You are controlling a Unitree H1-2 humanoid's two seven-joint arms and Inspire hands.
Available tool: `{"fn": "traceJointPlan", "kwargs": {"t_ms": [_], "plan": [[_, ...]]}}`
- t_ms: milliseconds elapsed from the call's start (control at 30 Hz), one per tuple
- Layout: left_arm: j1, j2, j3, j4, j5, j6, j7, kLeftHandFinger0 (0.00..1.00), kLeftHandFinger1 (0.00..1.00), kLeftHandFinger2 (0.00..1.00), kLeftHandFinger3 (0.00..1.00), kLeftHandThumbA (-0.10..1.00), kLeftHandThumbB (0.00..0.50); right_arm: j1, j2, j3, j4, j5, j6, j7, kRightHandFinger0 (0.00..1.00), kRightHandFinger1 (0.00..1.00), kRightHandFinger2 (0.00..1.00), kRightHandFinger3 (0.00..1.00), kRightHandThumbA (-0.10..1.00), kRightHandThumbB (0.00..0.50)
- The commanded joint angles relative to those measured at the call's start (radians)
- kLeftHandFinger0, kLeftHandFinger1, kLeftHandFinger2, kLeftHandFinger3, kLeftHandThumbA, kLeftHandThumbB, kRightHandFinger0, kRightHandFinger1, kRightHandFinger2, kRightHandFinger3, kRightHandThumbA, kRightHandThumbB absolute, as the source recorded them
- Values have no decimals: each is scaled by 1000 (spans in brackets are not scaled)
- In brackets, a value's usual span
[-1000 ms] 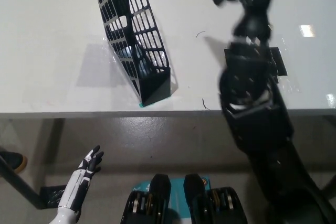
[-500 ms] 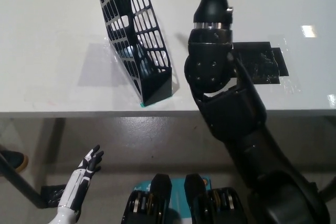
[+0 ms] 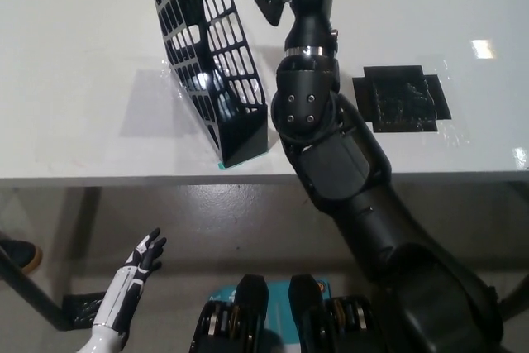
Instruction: A notebook is kept standing on the table on the right hand side and a black shelf is kept on the left hand side and the robot uses its right hand to grab the notebook and places it in the shelf
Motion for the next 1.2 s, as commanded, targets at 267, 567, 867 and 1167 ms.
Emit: {"fn": "traceJointPlan", "kwargs": {"t_ms": [267, 567, 867, 1167], "plan": [[-1, 15, -5, -37, -1, 7, -19, 1000, 1000, 1000, 1000, 1000, 137, -103, 29, -3, 42, 25, -90, -41, 0, 108, 597, 718, -100, 128], [-1, 13, 2, -20, -30, -20, -35, 1000, 1000, 1000, 1000, 1000, 160, -75, 20, 7, -156, -8, 15, -10, 0, 124, 615, 779, -100, 86], [5, 15, 3, -8, -3, -28, -16, 1000, 1000, 1000, 1000, 1000, 137, -57, 23, 20, -399, -28, 116, 41, 0, 166, 623, 754, -100, 91], [11, 8, 2, -6, -4, -38, -16, 1000, 1000, 1000, 1000, 1000, 152, -28, 38, 38, -410, -36, 123, 44, 0, 169, 626, 766, -100, 100]]}}
